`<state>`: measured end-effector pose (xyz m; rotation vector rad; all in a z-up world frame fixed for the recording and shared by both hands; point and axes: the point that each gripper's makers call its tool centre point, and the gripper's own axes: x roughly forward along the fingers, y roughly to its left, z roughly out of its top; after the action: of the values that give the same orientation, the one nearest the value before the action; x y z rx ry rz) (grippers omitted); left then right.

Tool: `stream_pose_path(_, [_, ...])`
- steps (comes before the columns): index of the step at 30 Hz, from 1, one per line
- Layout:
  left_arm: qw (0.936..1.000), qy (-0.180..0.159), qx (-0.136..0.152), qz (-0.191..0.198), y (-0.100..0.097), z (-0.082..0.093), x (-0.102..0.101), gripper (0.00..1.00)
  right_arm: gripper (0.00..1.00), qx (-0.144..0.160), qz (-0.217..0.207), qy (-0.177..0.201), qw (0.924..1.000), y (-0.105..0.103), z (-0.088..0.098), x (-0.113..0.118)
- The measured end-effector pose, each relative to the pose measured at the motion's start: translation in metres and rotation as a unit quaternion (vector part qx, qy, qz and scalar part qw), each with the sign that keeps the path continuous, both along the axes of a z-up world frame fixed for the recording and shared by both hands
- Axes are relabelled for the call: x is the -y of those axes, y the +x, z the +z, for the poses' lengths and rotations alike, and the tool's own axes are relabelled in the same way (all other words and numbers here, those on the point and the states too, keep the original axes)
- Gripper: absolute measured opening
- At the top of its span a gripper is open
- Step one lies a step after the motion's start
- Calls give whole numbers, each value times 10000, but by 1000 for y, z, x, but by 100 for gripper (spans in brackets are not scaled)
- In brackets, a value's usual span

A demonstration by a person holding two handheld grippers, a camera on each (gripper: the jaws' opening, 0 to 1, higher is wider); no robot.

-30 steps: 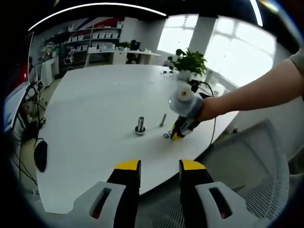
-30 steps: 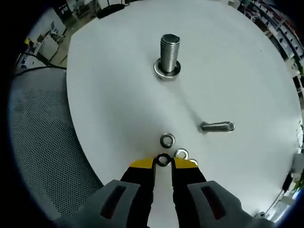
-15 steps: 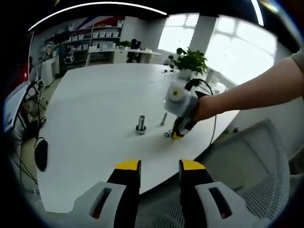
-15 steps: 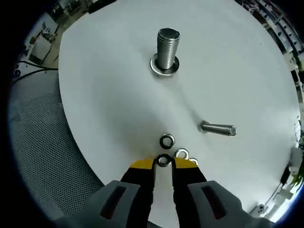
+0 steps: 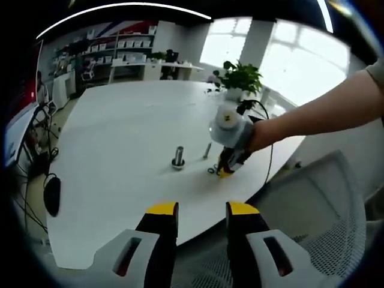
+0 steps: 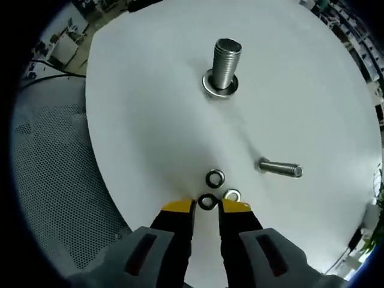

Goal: Place the washer onto the threaded stud by aligning its center hole with the stud, sliding it down to the base, and recovering from edge contact or off-axis alignment until the washer reaches the visible bottom stop.

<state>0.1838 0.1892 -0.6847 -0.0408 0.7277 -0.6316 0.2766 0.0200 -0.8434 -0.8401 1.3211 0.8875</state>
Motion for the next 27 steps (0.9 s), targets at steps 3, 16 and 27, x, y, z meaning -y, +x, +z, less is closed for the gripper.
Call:
stream_pose_path(3, [10000, -7, -5, -8, 0, 0, 0, 29, 19, -32, -46, -23, 10000, 1, 1, 1])
stream_pose_path(16, [10000, -34, 32, 20, 1, 2, 0, 28, 15, 50, -41, -319, 9995, 2, 0, 0])
stream_pose_path(27, [10000, -25, 33, 19, 1, 1, -1, 28, 13, 365, -319, 153, 9987, 2, 2, 2])
